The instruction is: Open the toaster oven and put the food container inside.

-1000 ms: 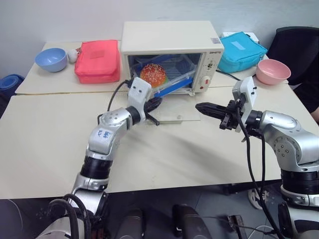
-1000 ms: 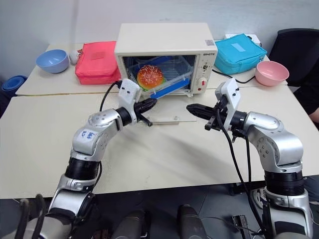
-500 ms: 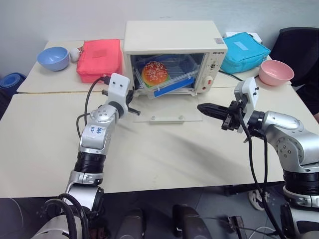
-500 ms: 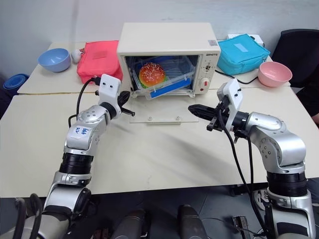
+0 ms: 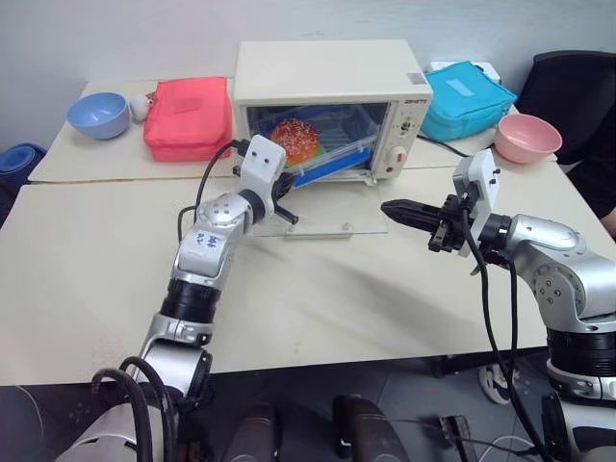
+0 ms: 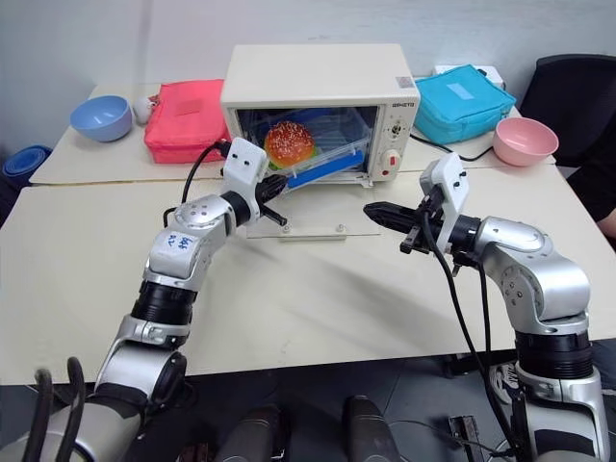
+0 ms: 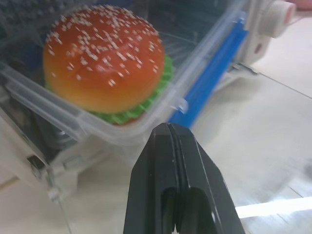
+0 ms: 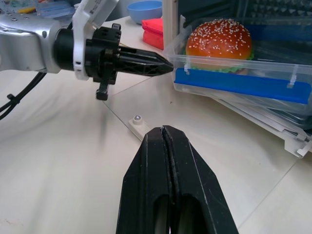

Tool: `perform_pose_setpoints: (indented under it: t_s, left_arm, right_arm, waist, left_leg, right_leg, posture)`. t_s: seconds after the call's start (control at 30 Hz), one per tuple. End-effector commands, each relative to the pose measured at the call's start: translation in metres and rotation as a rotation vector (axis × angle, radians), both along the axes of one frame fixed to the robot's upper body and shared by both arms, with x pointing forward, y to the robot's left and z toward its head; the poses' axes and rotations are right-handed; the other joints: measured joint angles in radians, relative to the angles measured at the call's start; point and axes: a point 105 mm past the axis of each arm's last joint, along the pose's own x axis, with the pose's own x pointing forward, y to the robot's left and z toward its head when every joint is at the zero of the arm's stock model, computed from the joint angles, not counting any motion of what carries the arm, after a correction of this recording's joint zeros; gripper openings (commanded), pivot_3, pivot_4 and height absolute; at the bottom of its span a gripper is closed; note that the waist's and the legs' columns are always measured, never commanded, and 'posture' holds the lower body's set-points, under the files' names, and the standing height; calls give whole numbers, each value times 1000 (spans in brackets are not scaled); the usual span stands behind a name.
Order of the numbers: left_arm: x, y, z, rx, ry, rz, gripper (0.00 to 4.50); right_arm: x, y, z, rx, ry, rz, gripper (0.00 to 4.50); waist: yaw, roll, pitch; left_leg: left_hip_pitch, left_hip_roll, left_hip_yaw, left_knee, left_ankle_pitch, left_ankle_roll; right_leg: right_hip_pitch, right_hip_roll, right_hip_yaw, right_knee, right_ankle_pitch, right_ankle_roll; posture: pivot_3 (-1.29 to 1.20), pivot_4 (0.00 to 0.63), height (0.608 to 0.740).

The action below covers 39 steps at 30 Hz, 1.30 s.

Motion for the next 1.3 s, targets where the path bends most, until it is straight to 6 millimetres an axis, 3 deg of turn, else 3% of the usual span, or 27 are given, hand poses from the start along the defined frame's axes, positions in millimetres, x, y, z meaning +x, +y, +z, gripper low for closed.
perform_pose_setpoints:
  t_s: [0.03, 0.17, 0.43, 0.67, 0.87, 1.0, 1.13, 1.3]
  left_arm:
    - [16, 29, 23, 53, -108, 124, 0]
    - [25, 37, 32, 34, -143, 162, 0]
    - [14, 4, 31, -32, -157, 5, 0]
    - [-17, -14, 27, 26, -187, -117, 0]
    - [-32, -2, 37, 76, -280, -73, 0]
    - [-42, -6, 29, 16, -207, -171, 0]
    - [-31, -15, 5, 63, -81, -191, 0]
    - [-2, -20, 9, 17, -50, -138, 0]
  right_arm:
    - [-3, -6, 17, -1, -75, -13, 28]
    - [-4, -8, 17, 2, -78, -26, 28]
    - [-3, -13, 18, 2, -89, -54, 28]
    - [-4, -17, 15, -5, -83, -63, 28]
    - [-4, -19, 12, -5, -74, -74, 28]
    - [-4, -21, 11, -6, -67, -80, 28]
    - [-3, -21, 12, -9, -69, -79, 28]
    - [-4, -20, 17, -3, -83, -72, 28]
  waist:
    - [-2, 0, 0]
    - [2, 0, 0]
    - [23, 0, 0]
    - [25, 0, 0]
    - [23, 0, 0]
    - [18, 0, 0]
    - [21, 0, 0]
    - [25, 0, 0]
  left_leg:
    - [0, 0, 0, 0, 0, 0]
    - [0, 0, 0, -1, 0, 0]
    - [-4, -1, 1, 1, 0, 0]
    - [-4, -1, 0, 2, 0, 0]
    - [-4, -1, 0, 3, 0, 0]
    - [-2, 0, 1, 1, 0, 2]
    - [-2, -1, 1, 2, 0, 2]
    - [-2, -2, 1, 3, 0, 3]
  right_leg:
    - [0, 0, 0, 0, 0, 0]
    - [0, 0, -1, 1, 0, 0]
    - [-1, -1, -1, 0, 1, 2]
    - [0, -1, 0, 0, 1, 3]
    - [0, -1, 1, 0, 2, 3]
    - [0, 0, 1, 0, 2, 3]
    - [0, -1, 1, 0, 2, 3]
    - [0, -1, -1, -1, 2, 3]
  posture:
    - [0, 150, 740]
    - [0, 150, 740]
    - [0, 150, 740]
    - [0, 150, 740]
    - [0, 150, 740]
    - [0, 150, 740]
    - [0, 150, 740]
    - [0, 150, 740]
